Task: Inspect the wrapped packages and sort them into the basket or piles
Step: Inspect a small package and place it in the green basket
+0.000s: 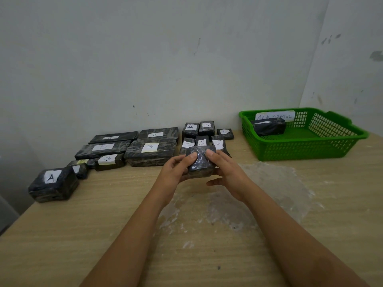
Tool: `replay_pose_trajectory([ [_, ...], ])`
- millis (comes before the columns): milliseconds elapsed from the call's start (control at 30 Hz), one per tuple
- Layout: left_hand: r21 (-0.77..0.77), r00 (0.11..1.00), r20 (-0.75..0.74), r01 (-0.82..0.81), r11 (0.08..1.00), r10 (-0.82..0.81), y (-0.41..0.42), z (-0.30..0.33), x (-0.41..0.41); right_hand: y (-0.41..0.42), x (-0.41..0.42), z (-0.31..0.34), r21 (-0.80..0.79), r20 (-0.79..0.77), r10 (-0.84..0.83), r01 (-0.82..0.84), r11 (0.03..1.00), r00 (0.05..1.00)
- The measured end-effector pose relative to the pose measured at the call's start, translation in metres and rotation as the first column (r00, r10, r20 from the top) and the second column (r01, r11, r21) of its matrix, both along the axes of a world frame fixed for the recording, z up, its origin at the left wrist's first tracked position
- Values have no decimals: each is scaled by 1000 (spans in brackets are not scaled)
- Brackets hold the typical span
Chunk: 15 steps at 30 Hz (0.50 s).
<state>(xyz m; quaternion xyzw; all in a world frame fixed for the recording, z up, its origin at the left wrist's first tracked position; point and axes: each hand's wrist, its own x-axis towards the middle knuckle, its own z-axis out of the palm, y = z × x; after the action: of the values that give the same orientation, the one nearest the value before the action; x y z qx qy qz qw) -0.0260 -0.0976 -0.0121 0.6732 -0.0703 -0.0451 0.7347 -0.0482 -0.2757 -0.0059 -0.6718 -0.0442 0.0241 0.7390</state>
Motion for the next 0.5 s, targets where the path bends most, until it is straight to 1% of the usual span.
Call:
replay_pose_trajectory([
  [67, 20, 999, 5, 36, 999, -37, -1, 2, -1, 0, 1, 1, 2, -23, -10, 10, 1000, 1000],
  [167, 24, 998, 8, 66, 997, -67, -2, 3, -4, 1, 1, 0, -15, 2, -40, 40, 999, 999],
  [267, -9, 1000, -2, 24, 1000, -24, -2, 4, -4, 3, 2, -1, -42, 47, -56, 58, 997, 997],
  [367, -38, 1000, 3, -8, 999, 8, -3, 4, -4, 4, 2, -2, -61, 52, -51, 54, 997, 997],
  [500, -66, 1000, 11, 2, 998, -2, 0, 6, -6, 1, 1, -3, -47, 55, 8, -5, 999, 998],
])
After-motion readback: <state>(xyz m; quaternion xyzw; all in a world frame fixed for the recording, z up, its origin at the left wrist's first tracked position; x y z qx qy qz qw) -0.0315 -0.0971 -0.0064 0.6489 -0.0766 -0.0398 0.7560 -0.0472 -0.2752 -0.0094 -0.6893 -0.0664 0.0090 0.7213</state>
